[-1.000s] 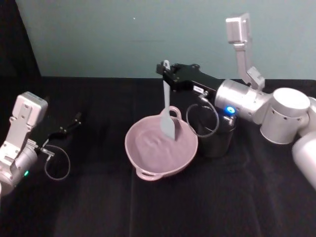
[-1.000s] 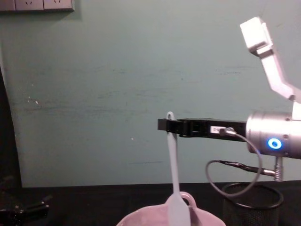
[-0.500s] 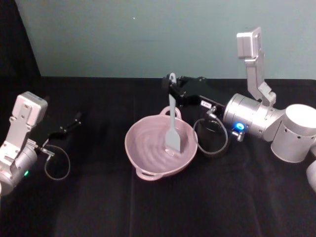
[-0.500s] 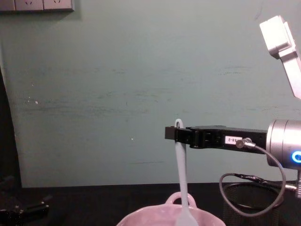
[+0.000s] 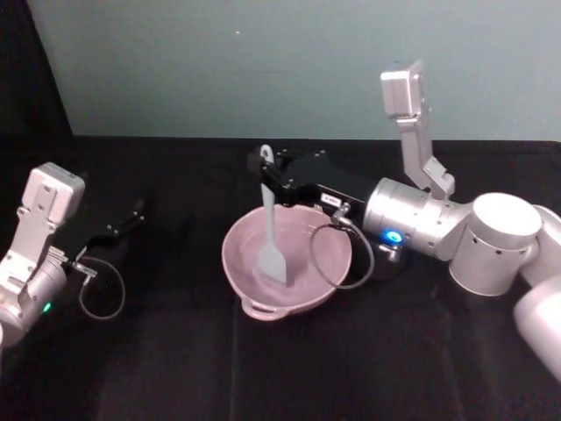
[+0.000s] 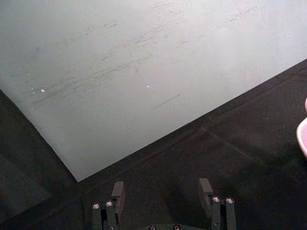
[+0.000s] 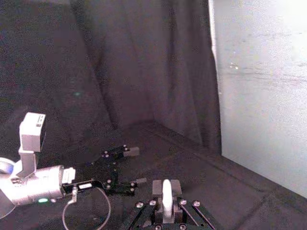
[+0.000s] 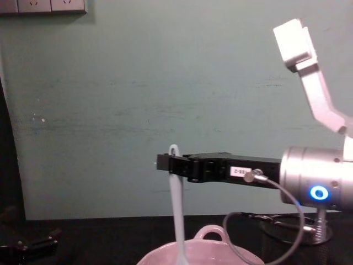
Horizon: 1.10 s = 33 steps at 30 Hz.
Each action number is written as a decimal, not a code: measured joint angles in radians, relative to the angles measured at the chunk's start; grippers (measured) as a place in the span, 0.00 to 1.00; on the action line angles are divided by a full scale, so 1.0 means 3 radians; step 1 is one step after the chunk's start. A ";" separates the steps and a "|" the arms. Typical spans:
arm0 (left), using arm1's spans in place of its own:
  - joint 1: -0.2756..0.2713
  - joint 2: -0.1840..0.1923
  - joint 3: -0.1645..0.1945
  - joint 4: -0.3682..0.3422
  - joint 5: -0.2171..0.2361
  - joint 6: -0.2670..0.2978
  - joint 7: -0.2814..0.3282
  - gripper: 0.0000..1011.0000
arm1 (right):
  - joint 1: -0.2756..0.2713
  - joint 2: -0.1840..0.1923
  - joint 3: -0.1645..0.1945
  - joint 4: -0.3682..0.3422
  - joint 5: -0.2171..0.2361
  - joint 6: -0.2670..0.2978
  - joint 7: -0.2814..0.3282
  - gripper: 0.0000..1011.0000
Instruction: Use the one hand to pick up the spoon and stir the clear water in the bowl.
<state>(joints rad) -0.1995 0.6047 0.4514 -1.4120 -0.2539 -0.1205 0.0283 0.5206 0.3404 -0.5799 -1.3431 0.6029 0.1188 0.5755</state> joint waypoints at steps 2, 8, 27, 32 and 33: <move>0.0000 0.0000 0.0000 0.0000 0.0000 0.0000 0.0000 1.00 | 0.0059 -0.0051 -0.0033 0.0080 -0.0006 -0.0018 0.0031 0.11; 0.0000 0.0000 0.0000 0.0000 0.0000 0.0000 0.0000 1.00 | 0.0225 -0.0188 -0.0090 0.0346 -0.0019 -0.0076 0.0101 0.11; 0.0000 0.0000 0.0000 0.0000 0.0000 0.0000 0.0000 1.00 | 0.0437 -0.0261 0.0048 0.0743 -0.0050 -0.0158 0.0077 0.11; 0.0000 0.0000 0.0000 0.0000 0.0000 0.0000 0.0000 1.00 | 0.0326 -0.0150 0.0109 0.0559 -0.0047 -0.0110 0.0015 0.11; 0.0000 0.0000 0.0000 0.0000 0.0000 0.0000 0.0000 1.00 | 0.0306 -0.0133 0.0115 0.0527 -0.0046 -0.0101 0.0007 0.11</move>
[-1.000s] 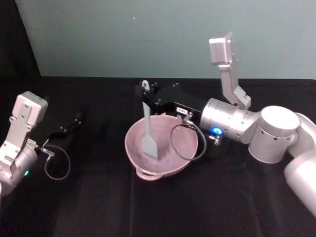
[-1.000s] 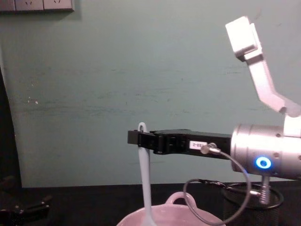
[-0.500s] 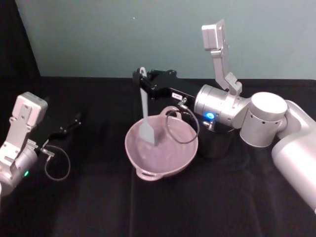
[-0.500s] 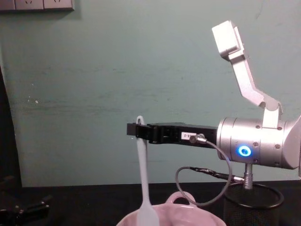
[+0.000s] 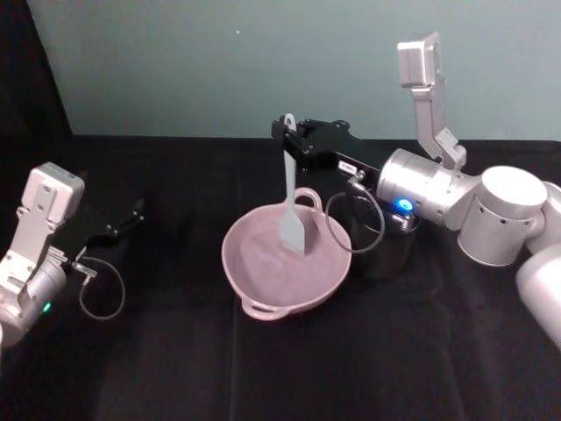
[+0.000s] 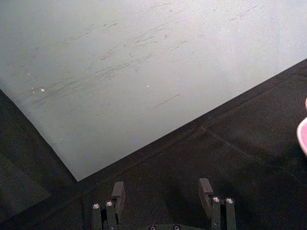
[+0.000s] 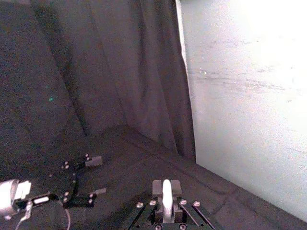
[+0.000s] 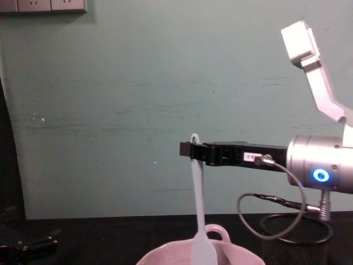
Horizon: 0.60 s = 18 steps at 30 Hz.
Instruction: Use the one hand to pick up the spoon and stir the clear water in the bowl.
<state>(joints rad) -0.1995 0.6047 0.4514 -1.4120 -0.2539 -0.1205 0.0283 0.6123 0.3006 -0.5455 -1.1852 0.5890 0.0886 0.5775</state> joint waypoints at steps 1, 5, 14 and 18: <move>0.0000 0.0000 0.0000 0.0000 0.0000 0.0000 0.0000 1.00 | -0.0041 0.0036 0.0010 -0.0069 0.0001 0.0025 -0.0017 0.11; 0.0000 0.0000 0.0000 0.0000 0.0000 0.0000 0.0000 1.00 | -0.0150 0.0124 0.0025 -0.0247 0.0004 0.0086 -0.0065 0.11; 0.0000 0.0000 0.0000 0.0000 0.0000 0.0000 0.0000 1.00 | -0.0315 0.0212 -0.0012 -0.0538 0.0007 0.0142 -0.0091 0.11; 0.0000 0.0000 0.0000 0.0000 0.0000 0.0000 0.0000 1.00 | -0.0327 0.0185 -0.0075 -0.0569 0.0004 0.0144 -0.0075 0.11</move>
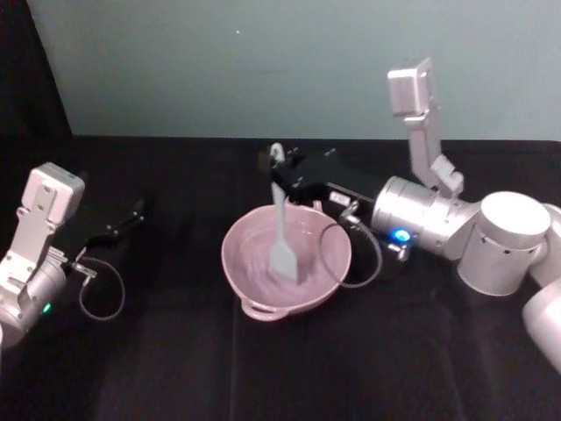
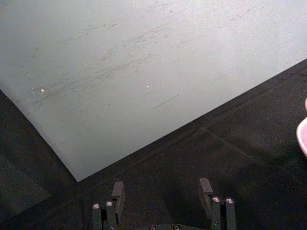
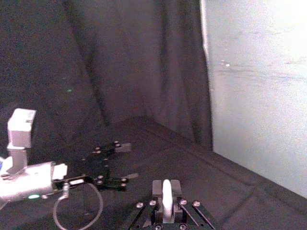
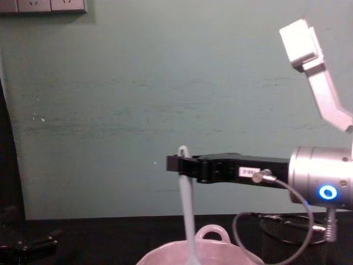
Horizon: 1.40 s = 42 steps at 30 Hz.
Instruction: Use the one hand to pick up the spoon and stir the clear water in the bowl.
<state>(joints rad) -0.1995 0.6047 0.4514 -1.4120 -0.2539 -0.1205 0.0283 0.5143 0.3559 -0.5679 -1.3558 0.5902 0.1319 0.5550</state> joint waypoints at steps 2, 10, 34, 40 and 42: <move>0.0000 0.0000 0.0000 0.0000 0.0000 0.0000 0.0000 1.00 | 0.0021 -0.0036 -0.0040 0.0022 -0.0002 0.0000 0.0025 0.11; 0.0000 0.0000 0.0000 0.0000 0.0000 0.0000 0.0000 1.00 | 0.0151 -0.0167 -0.0133 0.0183 -0.0020 -0.0040 0.0101 0.11; 0.0000 0.0000 0.0000 0.0000 0.0000 0.0000 0.0000 1.00 | 0.0428 -0.0239 0.0014 0.0685 -0.0040 -0.0133 0.0107 0.11; 0.0000 0.0000 0.0000 0.0000 0.0000 0.0000 0.0000 1.00 | 0.0274 -0.0107 0.0081 0.0448 -0.0029 -0.0082 0.0030 0.11; 0.0000 0.0000 0.0000 0.0000 0.0000 0.0000 0.0000 1.00 | 0.0208 -0.0059 0.0099 0.0351 -0.0024 -0.0061 0.0004 0.11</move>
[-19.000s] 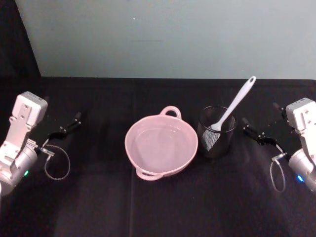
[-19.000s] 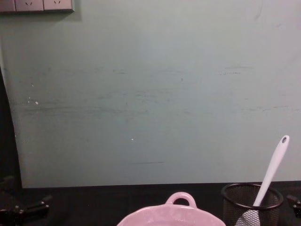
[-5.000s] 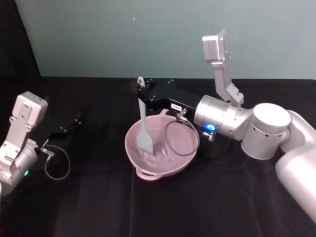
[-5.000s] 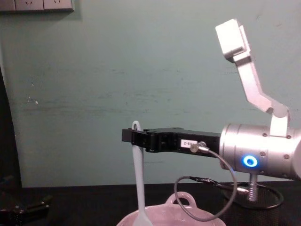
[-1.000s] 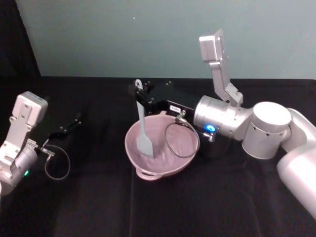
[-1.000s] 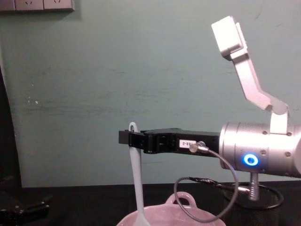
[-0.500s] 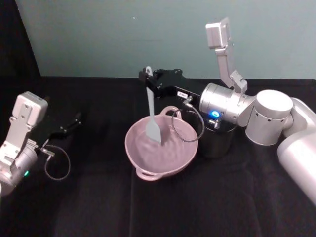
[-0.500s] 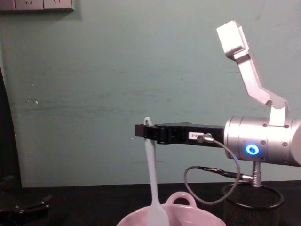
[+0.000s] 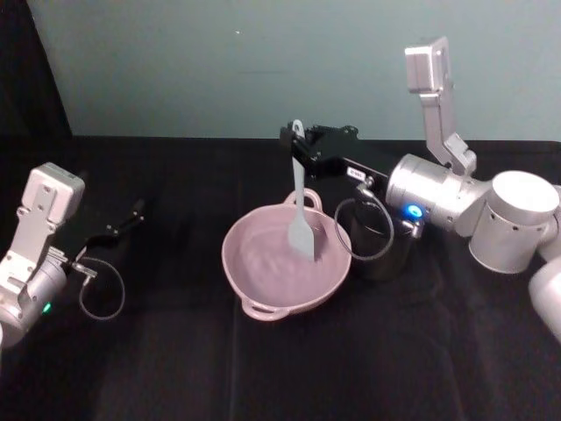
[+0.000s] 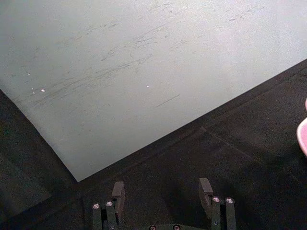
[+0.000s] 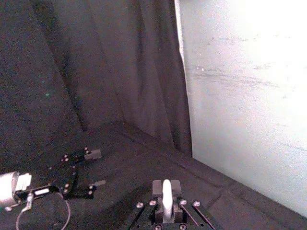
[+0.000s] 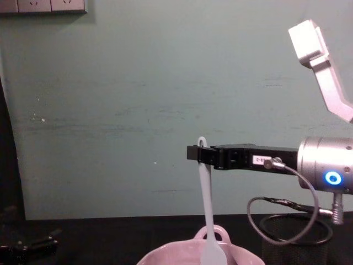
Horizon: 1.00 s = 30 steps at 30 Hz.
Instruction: Use the one hand to pick up the spoon and stir the clear water in the bowl.
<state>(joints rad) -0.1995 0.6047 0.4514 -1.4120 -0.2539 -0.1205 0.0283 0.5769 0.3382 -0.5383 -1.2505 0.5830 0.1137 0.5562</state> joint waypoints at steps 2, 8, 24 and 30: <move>0.0000 0.0000 0.0000 0.0000 0.0000 0.0000 0.0000 1.00 | -0.0045 0.0025 0.0010 -0.0061 0.0007 0.0010 -0.0015 0.11; 0.0000 0.0000 0.0000 0.0000 0.0000 0.0000 0.0000 1.00 | -0.0195 0.0095 0.0023 -0.0285 0.0031 0.0039 -0.0049 0.11; 0.0000 0.0000 0.0000 0.0000 0.0000 0.0000 0.0000 1.00 | -0.0150 -0.0043 -0.0203 -0.0320 0.0001 0.0065 0.0033 0.11; 0.0000 0.0000 0.0000 0.0000 0.0000 0.0000 0.0000 1.00 | 0.0007 -0.0187 -0.0274 -0.0088 -0.0018 0.0025 0.0097 0.11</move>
<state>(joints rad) -0.1995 0.6047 0.4514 -1.4120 -0.2539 -0.1205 0.0283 0.5789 0.2820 -0.6204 -1.2768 0.5776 0.1213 0.5854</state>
